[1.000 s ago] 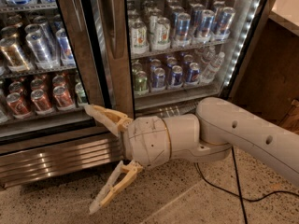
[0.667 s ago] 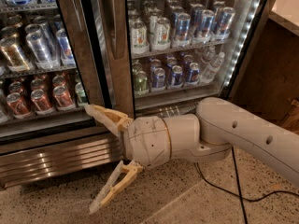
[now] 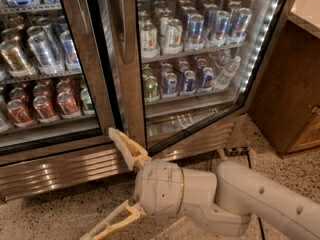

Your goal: Open right fridge door

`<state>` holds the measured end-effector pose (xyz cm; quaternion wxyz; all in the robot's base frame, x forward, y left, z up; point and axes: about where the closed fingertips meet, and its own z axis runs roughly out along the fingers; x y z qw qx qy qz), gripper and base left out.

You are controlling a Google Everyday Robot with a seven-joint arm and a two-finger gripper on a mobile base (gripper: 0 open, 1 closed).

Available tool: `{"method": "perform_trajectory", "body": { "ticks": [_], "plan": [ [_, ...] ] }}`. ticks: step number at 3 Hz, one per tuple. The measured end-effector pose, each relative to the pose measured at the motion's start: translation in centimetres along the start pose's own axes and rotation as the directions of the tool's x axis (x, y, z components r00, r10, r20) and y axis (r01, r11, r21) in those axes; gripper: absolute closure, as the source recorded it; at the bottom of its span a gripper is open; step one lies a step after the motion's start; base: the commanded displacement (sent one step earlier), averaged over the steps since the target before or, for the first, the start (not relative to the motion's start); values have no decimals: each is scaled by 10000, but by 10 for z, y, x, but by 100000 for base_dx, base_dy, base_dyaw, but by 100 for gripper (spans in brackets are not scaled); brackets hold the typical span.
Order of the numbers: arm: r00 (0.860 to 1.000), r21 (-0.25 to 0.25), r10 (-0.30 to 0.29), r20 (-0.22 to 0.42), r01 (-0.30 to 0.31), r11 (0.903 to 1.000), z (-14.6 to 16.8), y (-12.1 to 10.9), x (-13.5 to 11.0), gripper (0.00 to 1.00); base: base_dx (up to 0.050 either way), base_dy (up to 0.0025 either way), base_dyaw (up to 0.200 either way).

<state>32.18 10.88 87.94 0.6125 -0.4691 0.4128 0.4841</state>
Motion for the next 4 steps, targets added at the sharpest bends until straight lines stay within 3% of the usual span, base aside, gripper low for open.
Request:
{"method": "perform_trajectory", "body": {
  "ticks": [1, 2, 3, 4],
  "plan": [
    [9994, 1668, 169, 300, -217, 9857, -5, 19, 13, 0, 0, 0, 0],
    [9985, 2306, -516, 184, 460, 9720, -6, 21, 2, 0, 0, 0, 0],
    [9985, 2408, -486, 270, 407, 9697, -7, 17, 1, 0, 0, 0, 0],
    [9967, 2745, -568, 579, 388, 9608, -10, 1, -7, 0, 0, 0, 0]
  ]
}}
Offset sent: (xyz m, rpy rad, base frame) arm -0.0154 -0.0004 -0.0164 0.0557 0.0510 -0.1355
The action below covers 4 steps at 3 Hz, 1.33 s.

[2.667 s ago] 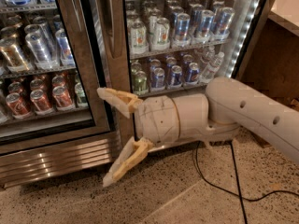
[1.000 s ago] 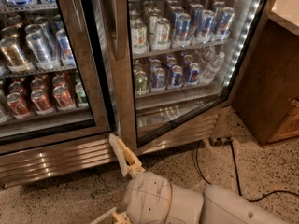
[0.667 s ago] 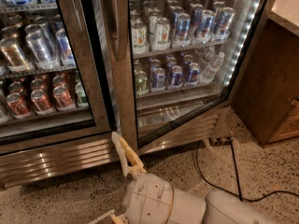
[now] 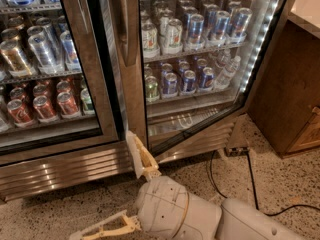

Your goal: Open right fridge door

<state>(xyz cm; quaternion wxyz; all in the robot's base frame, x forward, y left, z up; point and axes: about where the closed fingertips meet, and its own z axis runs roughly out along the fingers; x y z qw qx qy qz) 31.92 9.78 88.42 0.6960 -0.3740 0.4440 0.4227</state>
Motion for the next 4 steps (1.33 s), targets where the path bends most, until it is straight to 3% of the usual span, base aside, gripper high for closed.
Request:
{"method": "perform_trajectory", "body": {
  "ticks": [1, 2, 4],
  "plan": [
    [9992, 809, 38, 397, -70, 9967, 2, -41, -8, 0, 0, 0, 0],
    [9992, 834, 38, 403, -72, 9965, 1, -42, -7, 0, 0, 0, 0],
    [9994, 1899, -303, 160, 267, 9814, -24, -40, -12, 0, 0, 0, 0]
  ]
}}
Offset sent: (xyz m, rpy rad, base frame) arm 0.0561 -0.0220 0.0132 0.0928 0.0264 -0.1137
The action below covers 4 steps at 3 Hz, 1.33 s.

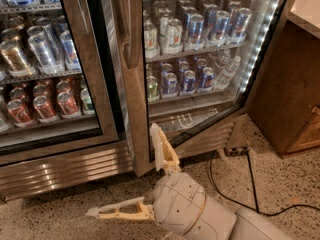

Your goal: Open right fridge door

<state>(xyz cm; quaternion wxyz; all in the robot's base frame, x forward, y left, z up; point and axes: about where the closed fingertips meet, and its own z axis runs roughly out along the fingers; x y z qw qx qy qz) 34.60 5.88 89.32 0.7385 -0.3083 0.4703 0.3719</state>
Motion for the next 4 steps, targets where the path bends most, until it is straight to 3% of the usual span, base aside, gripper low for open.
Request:
{"method": "perform_trajectory", "body": {
  "ticks": [1, 2, 3, 4],
  "plan": [
    [9983, 53, -575, 39, 575, 9983, 2, 1, -15, 0, 0, 0, 0],
    [9958, 288, -910, -42, 911, 9954, 10, -14, -28, 0, 0, 0, 0],
    [9958, 285, -911, -42, 912, 9954, 10, -14, -28, 0, -4951, 3, -17],
    [9958, 285, -914, -34, 915, 9954, 10, -13, -28, 0, 0, 0, 0]
  ]
}}
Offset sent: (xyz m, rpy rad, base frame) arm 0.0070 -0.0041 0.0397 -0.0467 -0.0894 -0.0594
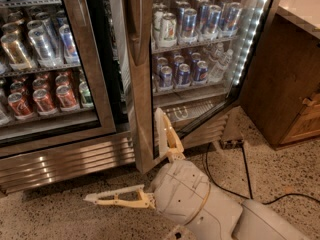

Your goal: Open right fridge door

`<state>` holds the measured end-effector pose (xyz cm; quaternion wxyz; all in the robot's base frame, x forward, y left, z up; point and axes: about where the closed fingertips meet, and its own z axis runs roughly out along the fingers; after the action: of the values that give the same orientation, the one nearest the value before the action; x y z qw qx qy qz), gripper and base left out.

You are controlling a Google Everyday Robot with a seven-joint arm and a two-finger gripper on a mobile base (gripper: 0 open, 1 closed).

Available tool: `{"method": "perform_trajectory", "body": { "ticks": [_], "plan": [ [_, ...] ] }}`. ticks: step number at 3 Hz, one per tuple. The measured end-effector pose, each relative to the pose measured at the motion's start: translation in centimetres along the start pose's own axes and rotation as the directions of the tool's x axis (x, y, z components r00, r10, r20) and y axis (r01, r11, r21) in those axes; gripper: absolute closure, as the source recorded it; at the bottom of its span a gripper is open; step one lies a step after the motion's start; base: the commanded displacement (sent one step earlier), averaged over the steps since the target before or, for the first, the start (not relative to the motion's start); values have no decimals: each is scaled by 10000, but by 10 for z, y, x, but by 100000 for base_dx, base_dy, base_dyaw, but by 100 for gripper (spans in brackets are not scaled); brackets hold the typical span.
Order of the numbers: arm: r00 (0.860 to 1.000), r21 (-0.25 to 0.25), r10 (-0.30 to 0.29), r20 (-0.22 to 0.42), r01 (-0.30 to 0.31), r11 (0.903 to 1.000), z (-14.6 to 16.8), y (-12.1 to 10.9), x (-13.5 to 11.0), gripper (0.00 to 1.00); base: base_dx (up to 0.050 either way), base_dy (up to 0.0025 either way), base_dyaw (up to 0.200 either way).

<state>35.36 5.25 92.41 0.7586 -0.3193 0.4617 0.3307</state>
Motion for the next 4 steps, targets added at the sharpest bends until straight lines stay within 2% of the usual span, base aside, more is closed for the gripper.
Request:
{"method": "perform_trajectory", "body": {
  "ticks": [1, 2, 4],
  "plan": [
    [9989, 171, 360, 283, -365, 9992, -7, 9, -9, 0, 0, 0, 0],
    [9935, 322, 1007, 537, -1025, 9942, -12, 19, -16, 0, 0, 0, 0],
    [9936, 135, 1048, 415, -1054, 9943, -8, 25, -13, 0, 0, 0, 0]
  ]
}}
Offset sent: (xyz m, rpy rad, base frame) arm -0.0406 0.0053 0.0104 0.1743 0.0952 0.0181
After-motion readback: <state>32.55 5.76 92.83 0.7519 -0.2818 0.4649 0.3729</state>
